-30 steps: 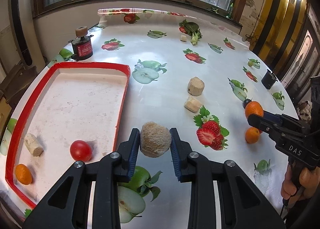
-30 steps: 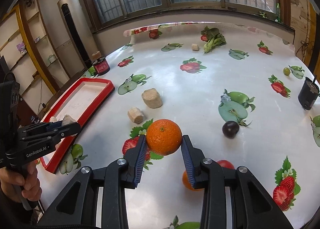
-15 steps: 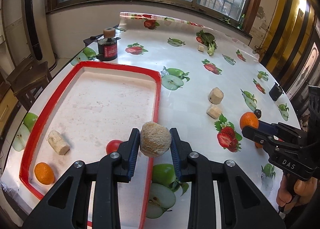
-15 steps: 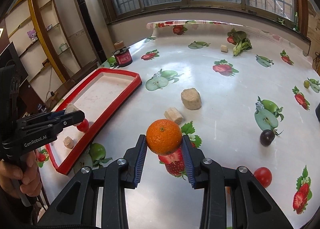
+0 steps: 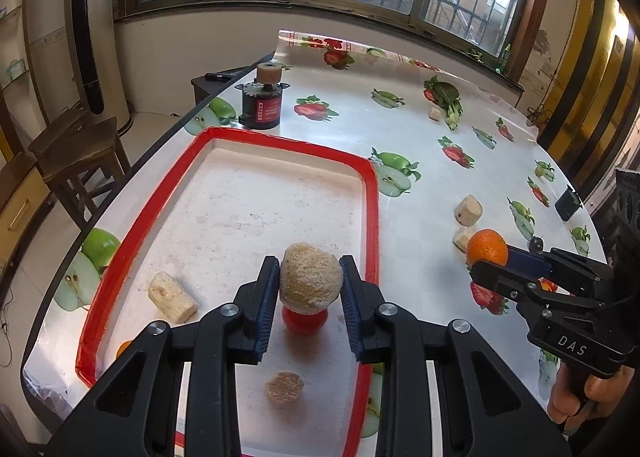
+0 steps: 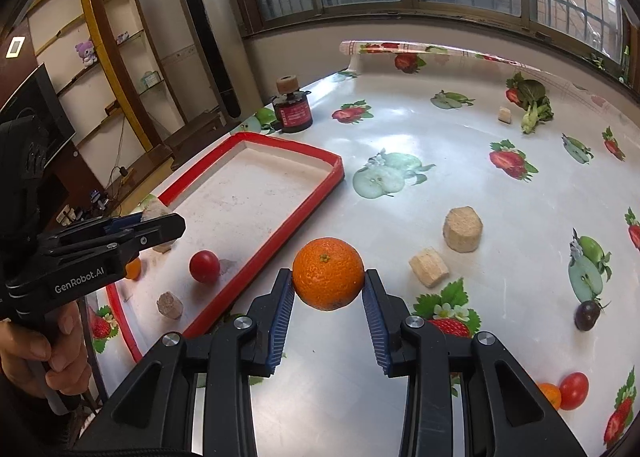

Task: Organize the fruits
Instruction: 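Carry the orange with right tool while left tool carries the block over the tray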

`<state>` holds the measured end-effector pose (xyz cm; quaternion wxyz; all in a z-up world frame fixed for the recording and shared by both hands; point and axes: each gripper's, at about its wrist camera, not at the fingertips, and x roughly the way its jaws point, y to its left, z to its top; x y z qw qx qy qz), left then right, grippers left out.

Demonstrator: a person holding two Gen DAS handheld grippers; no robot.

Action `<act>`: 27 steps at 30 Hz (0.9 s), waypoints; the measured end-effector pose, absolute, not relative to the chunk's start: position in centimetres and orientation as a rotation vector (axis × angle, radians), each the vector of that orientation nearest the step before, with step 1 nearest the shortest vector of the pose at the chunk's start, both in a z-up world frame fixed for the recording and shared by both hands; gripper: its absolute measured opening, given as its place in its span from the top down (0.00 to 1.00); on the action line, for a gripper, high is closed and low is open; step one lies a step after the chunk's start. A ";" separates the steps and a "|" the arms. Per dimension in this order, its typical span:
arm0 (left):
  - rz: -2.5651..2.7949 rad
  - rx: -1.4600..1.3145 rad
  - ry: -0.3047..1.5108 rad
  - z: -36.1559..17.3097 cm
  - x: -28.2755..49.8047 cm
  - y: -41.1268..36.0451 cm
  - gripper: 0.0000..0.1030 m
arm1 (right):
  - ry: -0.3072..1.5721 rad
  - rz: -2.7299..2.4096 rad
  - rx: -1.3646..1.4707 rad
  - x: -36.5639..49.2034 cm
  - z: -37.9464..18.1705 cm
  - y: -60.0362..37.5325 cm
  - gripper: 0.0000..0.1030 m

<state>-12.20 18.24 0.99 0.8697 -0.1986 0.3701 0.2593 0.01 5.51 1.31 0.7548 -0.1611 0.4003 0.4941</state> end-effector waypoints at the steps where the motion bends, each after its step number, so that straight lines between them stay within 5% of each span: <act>1: 0.547 -0.418 0.774 0.9 -12.4 18.5 0.73 | 0.873 1.085 -0.355 -0.2 1.3 5.9 0.65; 27: 0.637 -0.507 0.839 -2.0 -12.3 26.9 0.73 | 0.912 1.197 -0.458 -1.6 -1.2 17.1 0.65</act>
